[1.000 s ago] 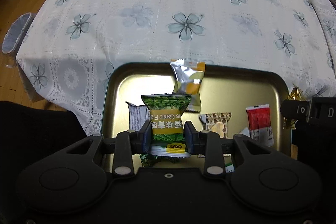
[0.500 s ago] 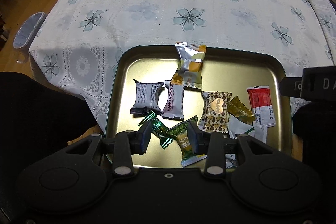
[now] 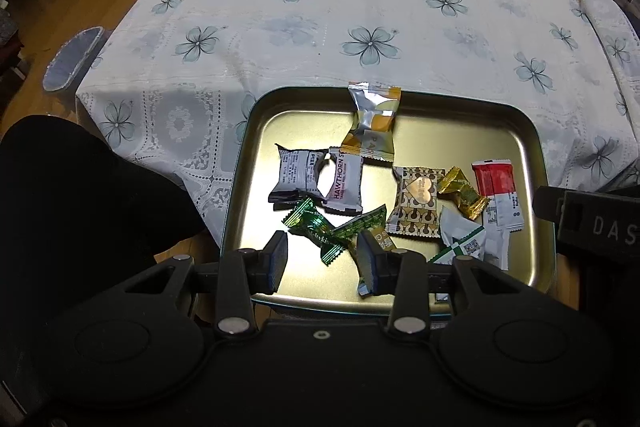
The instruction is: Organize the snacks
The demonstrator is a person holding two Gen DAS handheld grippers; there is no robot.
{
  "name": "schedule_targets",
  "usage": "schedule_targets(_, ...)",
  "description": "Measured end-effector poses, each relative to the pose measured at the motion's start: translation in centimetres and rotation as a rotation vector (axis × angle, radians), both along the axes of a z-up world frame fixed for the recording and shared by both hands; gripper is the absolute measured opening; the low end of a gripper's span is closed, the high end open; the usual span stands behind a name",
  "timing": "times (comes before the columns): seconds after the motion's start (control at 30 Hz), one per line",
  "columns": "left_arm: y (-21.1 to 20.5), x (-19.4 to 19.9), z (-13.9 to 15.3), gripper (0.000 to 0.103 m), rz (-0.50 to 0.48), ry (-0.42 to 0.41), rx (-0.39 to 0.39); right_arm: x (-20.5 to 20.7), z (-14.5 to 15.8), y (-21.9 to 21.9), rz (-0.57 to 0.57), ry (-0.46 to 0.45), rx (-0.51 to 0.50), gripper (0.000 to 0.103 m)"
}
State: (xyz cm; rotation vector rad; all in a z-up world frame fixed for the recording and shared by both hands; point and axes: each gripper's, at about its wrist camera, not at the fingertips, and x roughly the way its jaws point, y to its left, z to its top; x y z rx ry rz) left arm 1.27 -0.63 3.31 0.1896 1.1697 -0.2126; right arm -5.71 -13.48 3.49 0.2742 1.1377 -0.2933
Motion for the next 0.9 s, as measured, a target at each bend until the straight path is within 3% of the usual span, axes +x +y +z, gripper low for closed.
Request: schedule_targets(0.9, 1.2, -3.6, 0.5, 0.048, 0.017, -0.041, 0.003, -5.7, -1.3, 1.5, 0.0, 0.022, -0.012, 0.039)
